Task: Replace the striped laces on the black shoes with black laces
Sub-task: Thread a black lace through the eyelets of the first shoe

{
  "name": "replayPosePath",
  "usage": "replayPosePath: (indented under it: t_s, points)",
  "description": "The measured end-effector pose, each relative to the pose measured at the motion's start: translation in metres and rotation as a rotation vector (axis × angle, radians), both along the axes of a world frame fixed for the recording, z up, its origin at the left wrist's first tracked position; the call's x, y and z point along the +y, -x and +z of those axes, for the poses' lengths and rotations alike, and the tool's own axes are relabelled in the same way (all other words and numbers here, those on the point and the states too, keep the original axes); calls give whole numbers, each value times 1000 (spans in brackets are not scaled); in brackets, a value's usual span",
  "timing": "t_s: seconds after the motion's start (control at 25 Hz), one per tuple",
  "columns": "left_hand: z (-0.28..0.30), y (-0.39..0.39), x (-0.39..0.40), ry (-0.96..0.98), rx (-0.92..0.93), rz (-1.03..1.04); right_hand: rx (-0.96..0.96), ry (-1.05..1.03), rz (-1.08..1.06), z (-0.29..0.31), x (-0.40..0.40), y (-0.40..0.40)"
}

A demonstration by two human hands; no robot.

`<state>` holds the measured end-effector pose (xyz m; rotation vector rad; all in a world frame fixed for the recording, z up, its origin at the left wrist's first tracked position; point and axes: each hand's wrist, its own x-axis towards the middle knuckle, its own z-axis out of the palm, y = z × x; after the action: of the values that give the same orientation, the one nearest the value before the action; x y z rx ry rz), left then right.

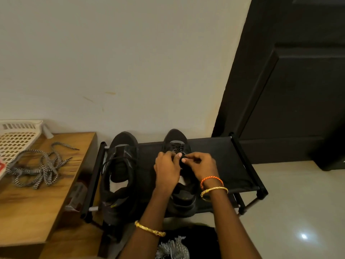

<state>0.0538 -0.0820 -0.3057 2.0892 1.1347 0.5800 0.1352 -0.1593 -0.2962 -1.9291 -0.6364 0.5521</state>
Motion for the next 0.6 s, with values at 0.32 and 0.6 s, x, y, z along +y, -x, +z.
replayPosePath:
  t_s: [0.32,0.6]
  points:
    - [-13,-6,-4,243,-363,314,-27,-14,-34,-16,0,-18]
    - [-20,-5,3,310,-363,377,172,-94,-74,-27,1,-26]
